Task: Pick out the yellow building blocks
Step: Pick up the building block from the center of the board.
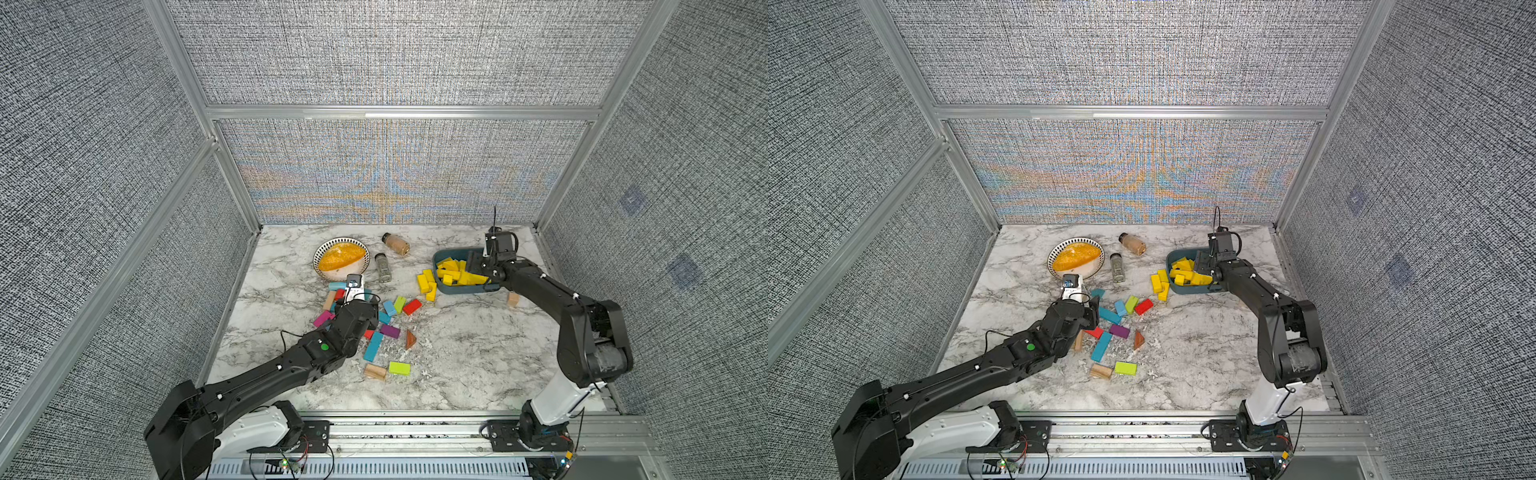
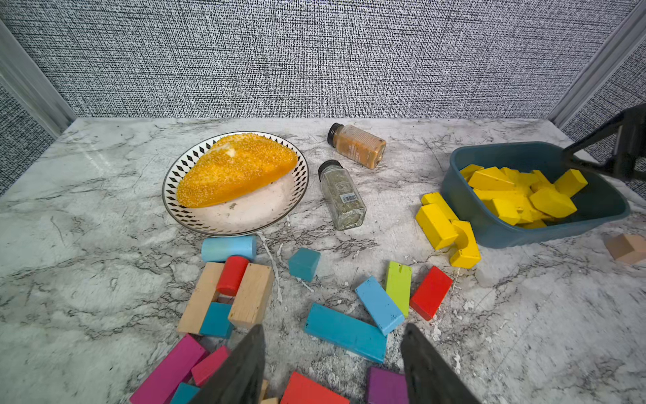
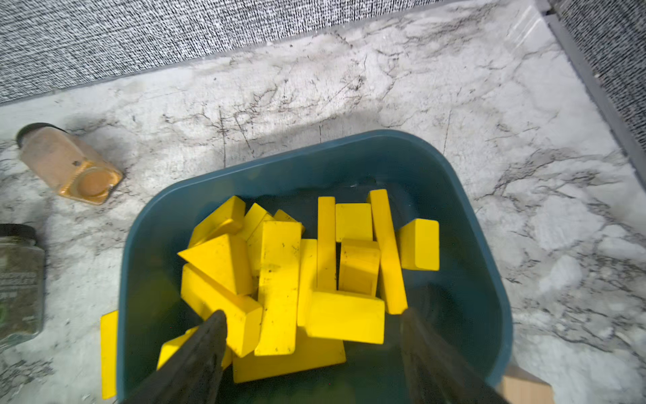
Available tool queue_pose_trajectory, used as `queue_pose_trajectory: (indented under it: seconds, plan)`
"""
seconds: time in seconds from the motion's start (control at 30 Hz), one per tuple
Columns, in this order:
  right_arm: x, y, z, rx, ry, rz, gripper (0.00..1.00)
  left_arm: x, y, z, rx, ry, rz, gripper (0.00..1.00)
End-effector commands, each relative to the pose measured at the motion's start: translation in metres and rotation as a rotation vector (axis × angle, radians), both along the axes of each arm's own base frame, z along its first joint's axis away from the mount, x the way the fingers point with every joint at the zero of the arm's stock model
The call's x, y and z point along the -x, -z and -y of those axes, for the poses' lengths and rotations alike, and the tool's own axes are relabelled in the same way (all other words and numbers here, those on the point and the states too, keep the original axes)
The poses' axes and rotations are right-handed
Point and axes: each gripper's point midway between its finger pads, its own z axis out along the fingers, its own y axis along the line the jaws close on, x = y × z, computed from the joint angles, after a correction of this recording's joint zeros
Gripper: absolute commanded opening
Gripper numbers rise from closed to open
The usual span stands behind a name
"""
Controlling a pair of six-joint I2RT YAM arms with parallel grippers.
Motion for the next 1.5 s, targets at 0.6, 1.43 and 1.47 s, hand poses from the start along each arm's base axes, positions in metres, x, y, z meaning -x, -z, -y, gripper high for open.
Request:
queue_pose_trajectory:
  seconds: [0.6, 1.43, 1.47]
  plan:
    - [0.087, 0.065, -0.152, -0.046, -0.075, -0.107, 0.72, 0.002, 0.002, 0.004, 0.043, 0.013, -0.003, 0.63]
    - [0.043, 0.126, -0.147, 0.106, 0.041, -0.165, 0.4, 0.006, -0.002, -0.011, 0.02, -0.002, 0.032, 0.64]
    - [0.043, 0.126, -0.147, 0.107, 0.042, -0.167, 0.37, 0.006, -0.002, -0.011, 0.02, -0.004, 0.034, 0.64]
